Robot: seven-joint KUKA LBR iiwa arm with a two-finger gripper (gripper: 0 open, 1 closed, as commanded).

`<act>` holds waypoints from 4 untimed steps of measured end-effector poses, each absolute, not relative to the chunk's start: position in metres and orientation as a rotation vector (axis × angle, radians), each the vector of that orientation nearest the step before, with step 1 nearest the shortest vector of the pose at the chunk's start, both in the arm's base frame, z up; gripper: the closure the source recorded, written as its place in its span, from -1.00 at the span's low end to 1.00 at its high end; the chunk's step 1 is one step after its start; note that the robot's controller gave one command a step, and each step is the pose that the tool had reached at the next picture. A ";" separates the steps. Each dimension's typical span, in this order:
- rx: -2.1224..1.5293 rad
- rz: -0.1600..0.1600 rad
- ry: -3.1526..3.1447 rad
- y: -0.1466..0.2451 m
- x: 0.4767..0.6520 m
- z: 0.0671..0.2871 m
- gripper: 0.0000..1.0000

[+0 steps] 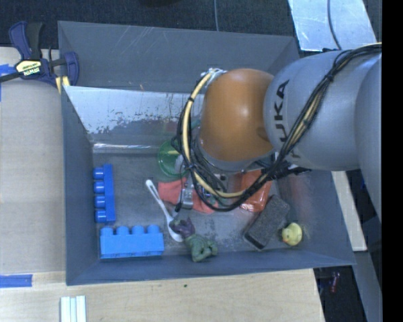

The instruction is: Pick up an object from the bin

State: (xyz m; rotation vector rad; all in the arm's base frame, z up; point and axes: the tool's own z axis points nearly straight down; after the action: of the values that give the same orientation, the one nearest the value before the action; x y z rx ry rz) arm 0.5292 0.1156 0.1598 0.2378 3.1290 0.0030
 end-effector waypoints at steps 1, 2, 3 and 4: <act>0.314 0.004 3.120 0.090 0.534 0.138 -1.00; 0.318 0.008 3.109 0.073 0.543 0.118 -1.00; -0.062 0.002 3.127 0.061 0.552 0.092 -1.00; 0.153 0.002 3.126 0.043 0.560 0.076 1.00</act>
Offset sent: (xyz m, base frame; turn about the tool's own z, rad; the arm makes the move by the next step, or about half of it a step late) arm 0.0048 -0.0644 -0.0725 0.0388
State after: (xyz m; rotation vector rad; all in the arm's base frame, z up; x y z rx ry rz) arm 0.5595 0.0430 0.0761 0.1532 3.1261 0.0020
